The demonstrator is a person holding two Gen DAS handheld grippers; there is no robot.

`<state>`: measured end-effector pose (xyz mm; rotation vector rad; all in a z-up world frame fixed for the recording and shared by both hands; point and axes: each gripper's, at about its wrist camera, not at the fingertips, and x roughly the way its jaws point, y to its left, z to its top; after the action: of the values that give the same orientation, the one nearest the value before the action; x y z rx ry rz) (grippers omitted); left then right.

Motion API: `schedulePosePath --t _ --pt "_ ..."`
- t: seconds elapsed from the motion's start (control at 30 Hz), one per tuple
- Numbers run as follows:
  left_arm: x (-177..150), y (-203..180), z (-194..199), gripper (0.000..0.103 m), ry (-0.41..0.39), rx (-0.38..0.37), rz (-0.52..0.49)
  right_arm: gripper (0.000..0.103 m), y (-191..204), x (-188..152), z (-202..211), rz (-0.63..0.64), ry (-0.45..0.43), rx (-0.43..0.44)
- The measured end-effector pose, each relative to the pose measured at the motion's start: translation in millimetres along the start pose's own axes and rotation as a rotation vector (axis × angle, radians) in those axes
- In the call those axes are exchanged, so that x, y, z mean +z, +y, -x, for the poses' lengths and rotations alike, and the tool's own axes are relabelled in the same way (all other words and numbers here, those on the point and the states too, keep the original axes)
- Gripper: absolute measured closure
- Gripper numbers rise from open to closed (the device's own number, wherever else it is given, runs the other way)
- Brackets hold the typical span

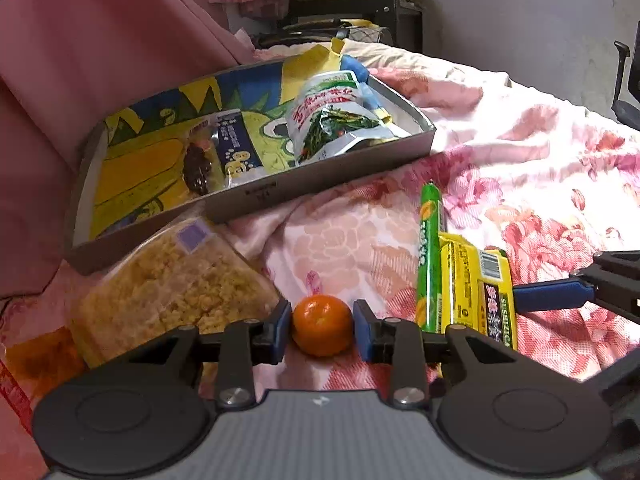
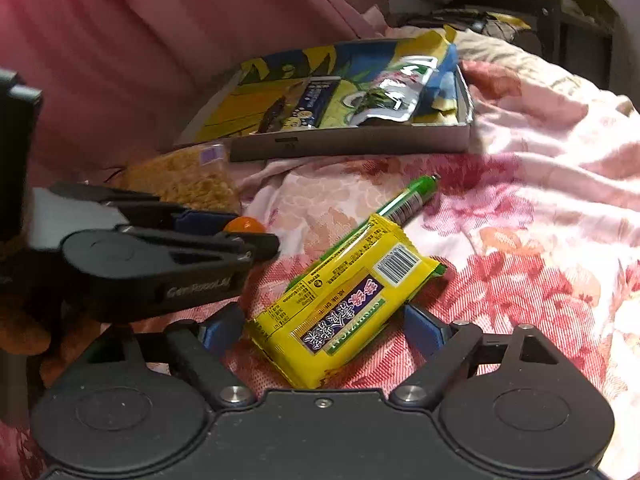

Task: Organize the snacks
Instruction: 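Grasp the small orange with the left tool while the right tool grasps the yellow packet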

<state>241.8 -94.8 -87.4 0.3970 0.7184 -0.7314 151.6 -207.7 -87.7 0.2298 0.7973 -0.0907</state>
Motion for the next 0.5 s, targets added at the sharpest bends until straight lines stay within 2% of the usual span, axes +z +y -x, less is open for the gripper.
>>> schedulePosePath --t 0.13,0.2,0.33,0.5 --pt "-1.0 -0.2 5.0 0.067 0.031 -0.001 0.036 0.028 -2.4 -0.2 -0.8 -0.024 0.031 -0.042" --pt "-2.2 0.5 8.5 0.068 0.049 -0.001 0.073 0.037 -1.8 -1.2 1.1 -0.026 0.035 -0.049" --pt "-6.1 3.0 15.3 0.068 0.081 0.007 0.171 0.042 -3.3 -2.2 4.2 -0.04 0.039 -0.052" --pt "-12.9 -0.2 25.1 0.068 0.117 0.051 0.235 0.049 -3.1 -5.3 9.7 -0.043 0.037 -0.048"
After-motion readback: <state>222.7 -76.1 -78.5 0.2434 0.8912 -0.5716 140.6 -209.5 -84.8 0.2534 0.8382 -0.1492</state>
